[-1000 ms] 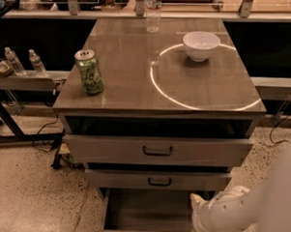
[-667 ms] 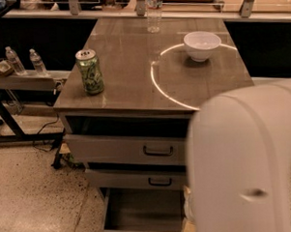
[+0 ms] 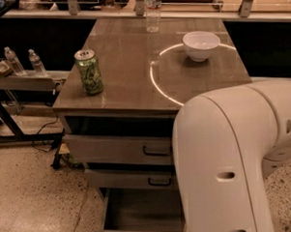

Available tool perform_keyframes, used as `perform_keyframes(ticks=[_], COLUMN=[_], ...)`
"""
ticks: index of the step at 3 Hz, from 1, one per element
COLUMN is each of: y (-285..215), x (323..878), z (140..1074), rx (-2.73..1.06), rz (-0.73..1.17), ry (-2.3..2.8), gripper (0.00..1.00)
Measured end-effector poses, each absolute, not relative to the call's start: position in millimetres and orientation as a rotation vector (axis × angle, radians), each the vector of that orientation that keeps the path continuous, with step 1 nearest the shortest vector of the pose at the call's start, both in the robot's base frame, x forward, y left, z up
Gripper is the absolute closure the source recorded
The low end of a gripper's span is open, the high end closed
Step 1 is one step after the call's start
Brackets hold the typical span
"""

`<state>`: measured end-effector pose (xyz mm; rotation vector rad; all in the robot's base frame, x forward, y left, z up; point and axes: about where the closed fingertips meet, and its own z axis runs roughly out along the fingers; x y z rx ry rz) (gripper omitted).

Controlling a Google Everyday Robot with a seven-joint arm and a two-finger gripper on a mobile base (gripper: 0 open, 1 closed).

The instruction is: Close bottom drawer

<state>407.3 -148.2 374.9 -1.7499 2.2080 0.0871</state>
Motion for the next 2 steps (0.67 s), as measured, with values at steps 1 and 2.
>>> perform_keyframes(ticks=[1,2], y=[-141,-146], x=[411,413], z=[359,346], rx=[-1.651,-1.543], rz=[0.147,0.186], ry=[2.179,2.130], gripper=[0.00,0.00])
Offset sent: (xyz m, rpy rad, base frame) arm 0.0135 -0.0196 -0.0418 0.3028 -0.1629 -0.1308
